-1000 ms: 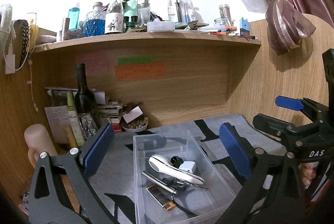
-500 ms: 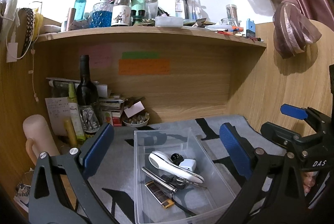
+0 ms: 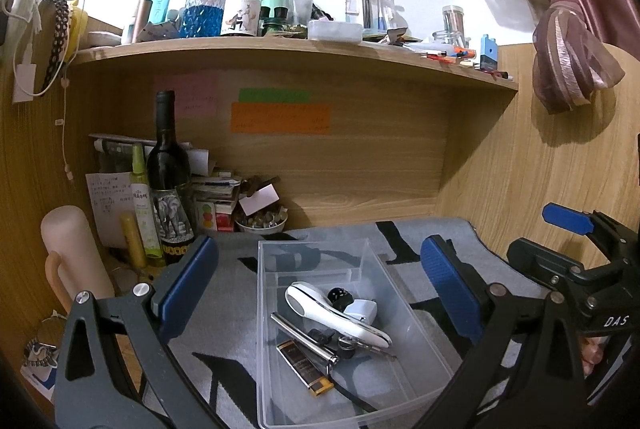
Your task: Organize rigid objects
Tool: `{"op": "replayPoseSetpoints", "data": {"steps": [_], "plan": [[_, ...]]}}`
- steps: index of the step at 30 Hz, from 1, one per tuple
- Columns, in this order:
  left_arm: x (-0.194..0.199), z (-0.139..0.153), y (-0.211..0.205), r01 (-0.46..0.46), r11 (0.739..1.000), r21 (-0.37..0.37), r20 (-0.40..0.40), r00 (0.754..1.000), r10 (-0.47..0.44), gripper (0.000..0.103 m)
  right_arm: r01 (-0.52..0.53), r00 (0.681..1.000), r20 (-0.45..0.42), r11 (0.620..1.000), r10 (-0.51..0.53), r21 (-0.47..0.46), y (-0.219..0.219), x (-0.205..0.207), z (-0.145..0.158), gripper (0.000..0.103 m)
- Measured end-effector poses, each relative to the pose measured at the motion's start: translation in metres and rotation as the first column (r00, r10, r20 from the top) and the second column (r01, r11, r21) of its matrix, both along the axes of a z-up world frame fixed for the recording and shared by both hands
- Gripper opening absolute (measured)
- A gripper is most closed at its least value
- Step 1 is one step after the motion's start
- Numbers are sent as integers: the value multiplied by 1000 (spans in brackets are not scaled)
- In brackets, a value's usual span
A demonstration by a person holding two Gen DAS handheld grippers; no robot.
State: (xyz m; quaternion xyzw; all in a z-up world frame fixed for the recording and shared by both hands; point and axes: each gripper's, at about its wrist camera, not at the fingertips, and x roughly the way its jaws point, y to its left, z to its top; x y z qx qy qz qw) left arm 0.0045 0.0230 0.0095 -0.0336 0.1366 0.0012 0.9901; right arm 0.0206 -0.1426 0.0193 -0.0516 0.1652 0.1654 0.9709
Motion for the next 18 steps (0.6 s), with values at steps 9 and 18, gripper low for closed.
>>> {"op": "replayPoseSetpoints", "data": {"steps": [9, 18], "plan": [[0, 0, 0, -2, 1000, 2, 0, 1000, 2, 103, -4, 1000, -1, 1000, 4, 1, -1, 1, 0, 103], [1, -1, 0, 0, 1000, 1, -3, 1000, 0, 103, -7, 1000, -3, 1000, 7, 1, -1, 1, -1, 103]]}}
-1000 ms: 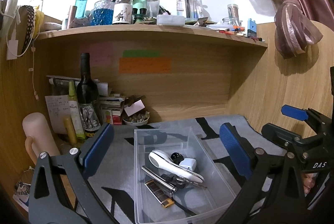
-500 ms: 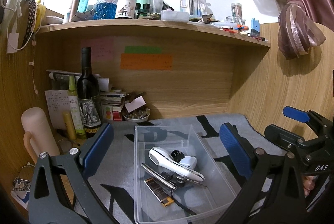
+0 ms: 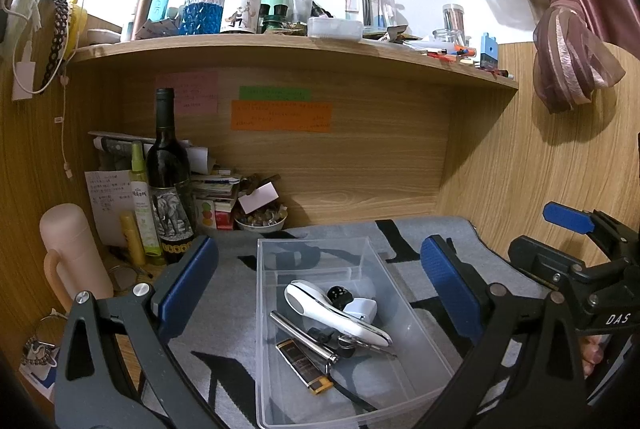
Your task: Organize rigid objects
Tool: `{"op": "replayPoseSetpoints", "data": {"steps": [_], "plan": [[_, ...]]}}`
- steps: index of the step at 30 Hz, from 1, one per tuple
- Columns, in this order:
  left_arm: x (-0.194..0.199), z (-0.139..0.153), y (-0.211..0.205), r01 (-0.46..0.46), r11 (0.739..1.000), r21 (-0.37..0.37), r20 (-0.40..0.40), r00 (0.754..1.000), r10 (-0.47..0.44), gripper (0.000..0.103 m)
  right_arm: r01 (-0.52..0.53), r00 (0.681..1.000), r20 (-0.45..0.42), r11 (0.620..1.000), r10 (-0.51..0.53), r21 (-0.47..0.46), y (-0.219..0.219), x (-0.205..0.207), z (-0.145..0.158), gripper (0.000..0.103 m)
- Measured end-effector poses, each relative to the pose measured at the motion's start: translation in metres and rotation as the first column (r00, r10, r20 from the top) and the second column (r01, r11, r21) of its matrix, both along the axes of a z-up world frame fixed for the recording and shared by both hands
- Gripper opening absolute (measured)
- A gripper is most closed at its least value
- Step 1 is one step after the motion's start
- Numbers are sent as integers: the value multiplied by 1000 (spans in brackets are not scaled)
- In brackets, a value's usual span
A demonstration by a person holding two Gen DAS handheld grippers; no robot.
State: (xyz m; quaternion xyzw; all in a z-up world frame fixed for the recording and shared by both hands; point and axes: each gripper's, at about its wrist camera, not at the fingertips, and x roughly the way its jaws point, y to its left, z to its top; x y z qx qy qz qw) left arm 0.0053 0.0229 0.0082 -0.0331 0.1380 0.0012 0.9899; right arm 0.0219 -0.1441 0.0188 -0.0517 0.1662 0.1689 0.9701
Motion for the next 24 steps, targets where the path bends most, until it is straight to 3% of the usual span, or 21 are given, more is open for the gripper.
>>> {"op": "replayPoseSetpoints", "data": {"steps": [24], "plan": [[0, -2, 0, 0, 1000, -8, -3, 1000, 0, 103, 5, 1000, 2, 1000, -5, -2, 2, -1, 0, 103]]}}
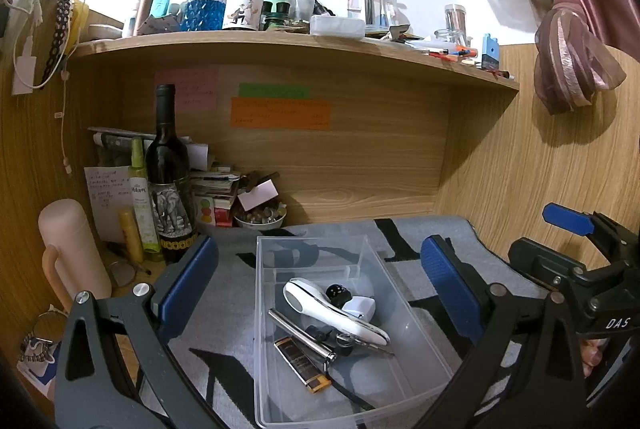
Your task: Organize rigid objects
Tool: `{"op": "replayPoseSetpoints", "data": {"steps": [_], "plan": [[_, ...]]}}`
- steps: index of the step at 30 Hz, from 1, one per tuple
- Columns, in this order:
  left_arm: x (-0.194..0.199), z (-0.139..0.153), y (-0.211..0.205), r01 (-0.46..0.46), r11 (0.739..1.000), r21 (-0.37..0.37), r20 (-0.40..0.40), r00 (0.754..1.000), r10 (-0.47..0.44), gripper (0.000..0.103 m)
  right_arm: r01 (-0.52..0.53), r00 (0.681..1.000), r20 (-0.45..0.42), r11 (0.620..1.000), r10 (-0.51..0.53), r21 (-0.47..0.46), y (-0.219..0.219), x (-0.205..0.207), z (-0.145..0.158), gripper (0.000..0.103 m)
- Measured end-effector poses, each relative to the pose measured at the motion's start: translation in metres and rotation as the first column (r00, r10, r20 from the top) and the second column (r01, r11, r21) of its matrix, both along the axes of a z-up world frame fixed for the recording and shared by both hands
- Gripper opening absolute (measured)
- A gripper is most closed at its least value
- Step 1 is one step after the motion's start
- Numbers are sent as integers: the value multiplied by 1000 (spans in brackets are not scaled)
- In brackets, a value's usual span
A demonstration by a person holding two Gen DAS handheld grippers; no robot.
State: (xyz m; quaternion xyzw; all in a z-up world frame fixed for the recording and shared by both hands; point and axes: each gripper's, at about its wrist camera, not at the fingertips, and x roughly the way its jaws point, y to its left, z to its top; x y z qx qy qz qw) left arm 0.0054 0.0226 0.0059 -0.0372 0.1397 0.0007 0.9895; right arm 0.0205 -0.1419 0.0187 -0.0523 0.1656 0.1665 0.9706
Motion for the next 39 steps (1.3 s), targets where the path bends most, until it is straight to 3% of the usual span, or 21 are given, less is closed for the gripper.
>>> {"op": "replayPoseSetpoints", "data": {"steps": [22, 39], "plan": [[3, -3, -3, 3, 1000, 5, -15, 1000, -3, 103, -3, 1000, -6, 1000, 3, 4, -1, 1, -2, 103], [8, -4, 3, 2, 999, -37, -32, 999, -3, 103, 2, 1000, -14, 1000, -1, 13, -6, 3, -3, 103]]}}
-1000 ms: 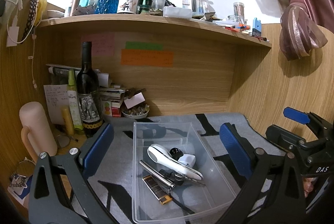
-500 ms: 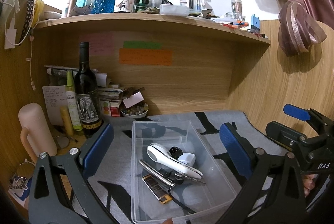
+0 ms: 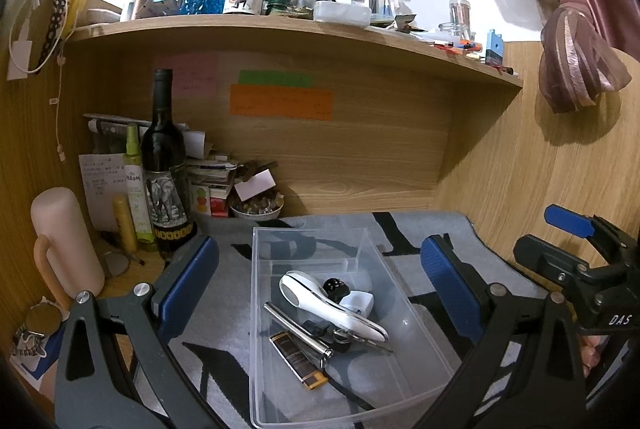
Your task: Organize rigid objects
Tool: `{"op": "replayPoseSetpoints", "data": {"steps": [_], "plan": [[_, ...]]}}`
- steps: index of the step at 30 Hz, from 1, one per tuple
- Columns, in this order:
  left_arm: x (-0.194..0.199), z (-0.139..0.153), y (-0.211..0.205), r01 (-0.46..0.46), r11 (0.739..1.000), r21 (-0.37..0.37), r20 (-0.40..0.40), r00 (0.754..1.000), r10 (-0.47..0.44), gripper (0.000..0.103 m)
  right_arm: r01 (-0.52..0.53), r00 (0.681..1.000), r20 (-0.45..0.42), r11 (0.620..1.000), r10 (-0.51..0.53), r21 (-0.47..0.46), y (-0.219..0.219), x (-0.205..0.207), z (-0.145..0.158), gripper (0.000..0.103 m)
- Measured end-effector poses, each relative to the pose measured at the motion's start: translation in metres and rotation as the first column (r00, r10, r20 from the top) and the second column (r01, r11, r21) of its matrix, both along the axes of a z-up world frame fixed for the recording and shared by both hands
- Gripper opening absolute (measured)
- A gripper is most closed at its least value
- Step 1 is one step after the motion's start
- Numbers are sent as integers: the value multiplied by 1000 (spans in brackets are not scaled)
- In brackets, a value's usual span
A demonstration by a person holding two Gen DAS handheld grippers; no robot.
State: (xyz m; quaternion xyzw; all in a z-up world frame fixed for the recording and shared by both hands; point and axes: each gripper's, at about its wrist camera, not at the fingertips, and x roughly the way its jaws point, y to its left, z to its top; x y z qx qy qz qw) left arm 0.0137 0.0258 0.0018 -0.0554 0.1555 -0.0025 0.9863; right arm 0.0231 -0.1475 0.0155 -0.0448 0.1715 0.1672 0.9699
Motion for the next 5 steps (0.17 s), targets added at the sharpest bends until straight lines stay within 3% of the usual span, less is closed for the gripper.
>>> {"op": "replayPoseSetpoints", "data": {"steps": [5], "plan": [[-1, 0, 0, 9, 1000, 3, 6, 1000, -9, 103, -4, 1000, -2, 1000, 4, -1, 0, 1, 0, 103]]}}
